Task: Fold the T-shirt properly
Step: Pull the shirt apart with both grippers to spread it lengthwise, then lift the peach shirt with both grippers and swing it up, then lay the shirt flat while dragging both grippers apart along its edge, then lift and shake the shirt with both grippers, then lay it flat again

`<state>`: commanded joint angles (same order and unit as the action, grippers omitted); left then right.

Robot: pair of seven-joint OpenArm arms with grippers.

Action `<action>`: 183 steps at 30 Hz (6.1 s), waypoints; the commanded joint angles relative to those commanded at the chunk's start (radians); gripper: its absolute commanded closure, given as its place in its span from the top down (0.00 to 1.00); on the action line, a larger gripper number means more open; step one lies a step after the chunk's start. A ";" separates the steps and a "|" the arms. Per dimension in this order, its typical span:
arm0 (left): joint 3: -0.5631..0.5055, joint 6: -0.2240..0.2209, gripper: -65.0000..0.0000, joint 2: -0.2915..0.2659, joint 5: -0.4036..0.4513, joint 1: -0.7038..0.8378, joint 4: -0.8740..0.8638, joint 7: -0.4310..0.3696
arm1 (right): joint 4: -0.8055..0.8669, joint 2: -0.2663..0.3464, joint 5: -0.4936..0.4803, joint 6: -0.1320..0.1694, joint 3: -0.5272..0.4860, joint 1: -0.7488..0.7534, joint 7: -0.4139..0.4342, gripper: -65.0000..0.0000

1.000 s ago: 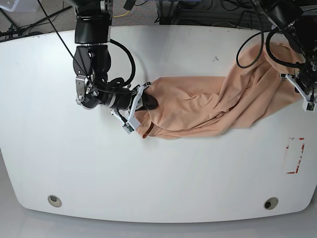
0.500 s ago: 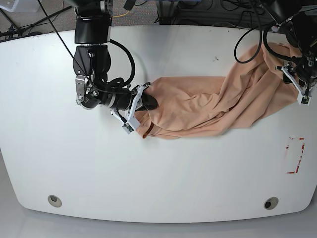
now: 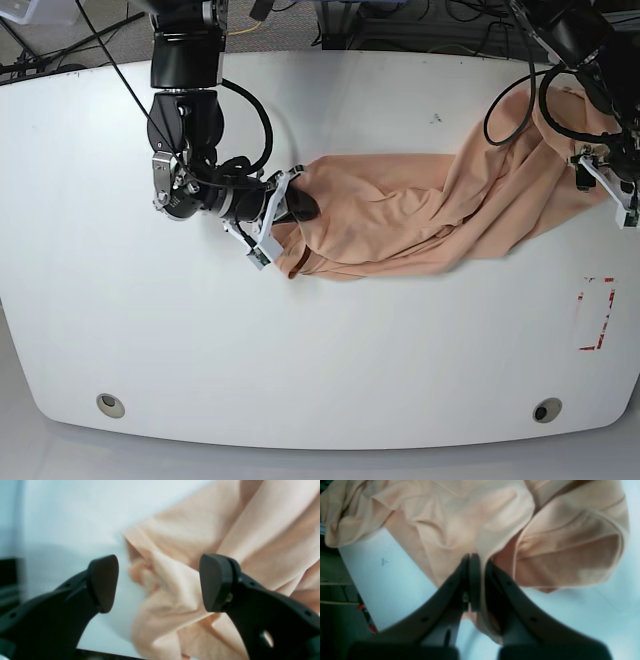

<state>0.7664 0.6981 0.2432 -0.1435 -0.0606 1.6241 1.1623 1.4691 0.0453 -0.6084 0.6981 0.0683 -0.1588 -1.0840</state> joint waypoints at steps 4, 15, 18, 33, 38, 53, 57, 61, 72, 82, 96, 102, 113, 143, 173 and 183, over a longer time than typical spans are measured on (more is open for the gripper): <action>-0.002 0.000 0.74 0.000 0.002 -0.003 -0.054 -0.044 | 0.000 0.000 0.000 0.000 0.000 0.000 0.000 0.00; -0.003 0.000 0.73 0.017 0.002 -0.002 -0.166 -0.083 | 0.000 0.003 0.000 0.000 0.002 0.002 0.000 0.00; -0.003 0.000 0.72 0.018 0.002 0.003 -0.170 -0.083 | 0.000 0.003 0.000 0.000 0.002 0.002 0.000 0.00; -0.043 0.000 0.00 0.032 0.000 0.009 -0.147 -0.081 | 0.002 0.040 -0.006 0.000 0.020 -0.021 0.002 0.00; -0.048 0.000 0.00 0.031 -0.003 0.005 -0.021 -0.075 | 0.003 0.058 -0.003 0.000 0.127 -0.055 -0.006 0.00; -0.161 0.000 0.00 0.002 -0.006 -0.167 0.256 0.009 | 0.000 0.227 0.000 0.000 0.201 -0.232 -0.006 0.00; -0.167 0.000 0.00 -0.031 0.000 -0.272 0.278 0.009 | 0.000 0.261 0.000 0.000 0.196 -0.324 -0.006 0.00; -0.183 0.000 0.00 -0.034 0.000 -0.381 0.279 0.011 | -0.003 0.278 0.002 0.000 0.195 -0.423 -0.006 0.00; -0.189 -0.030 0.00 0.034 0.000 -0.654 0.287 0.035 | -0.141 0.367 0.002 0.000 0.046 -0.784 -0.006 0.00; -0.264 -0.030 0.00 0.135 0.000 -0.878 0.282 0.035 | -0.144 0.399 -0.002 0.000 -0.038 -1.011 -0.064 0.00; -0.287 -0.022 0.00 0.135 -0.034 -0.753 0.293 0.035 | -0.054 0.423 -0.008 0.000 -0.026 -0.922 -0.103 0.00; -0.284 -0.022 0.00 0.135 -0.144 -0.585 0.301 0.035 | 0.023 0.425 -0.008 0.000 0.063 -0.730 -0.110 0.00; -0.282 -0.022 0.00 0.112 -0.348 -0.170 0.347 0.035 | 0.100 0.427 -0.163 0.000 0.224 -0.379 -0.176 0.00; 0.008 0.000 0.00 0.129 -0.345 0.456 0.265 0.029 | 0.284 0.416 -0.339 0.000 0.325 0.407 -0.222 0.00; -0.347 0.000 0.00 -0.083 0.040 -0.101 0.269 0.021 | -0.002 0.334 -0.077 0.000 0.321 -0.132 -0.149 0.00; -0.428 0.000 0.00 -0.221 0.252 -0.285 0.292 -0.098 | -0.055 0.305 0.284 0.000 0.316 -0.400 -0.083 0.00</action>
<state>0.3383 0.6981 0.0222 0.1082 -0.3460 1.9156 1.0641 1.4139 0.3506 -0.3245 0.6981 0.3844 -0.5593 -1.1669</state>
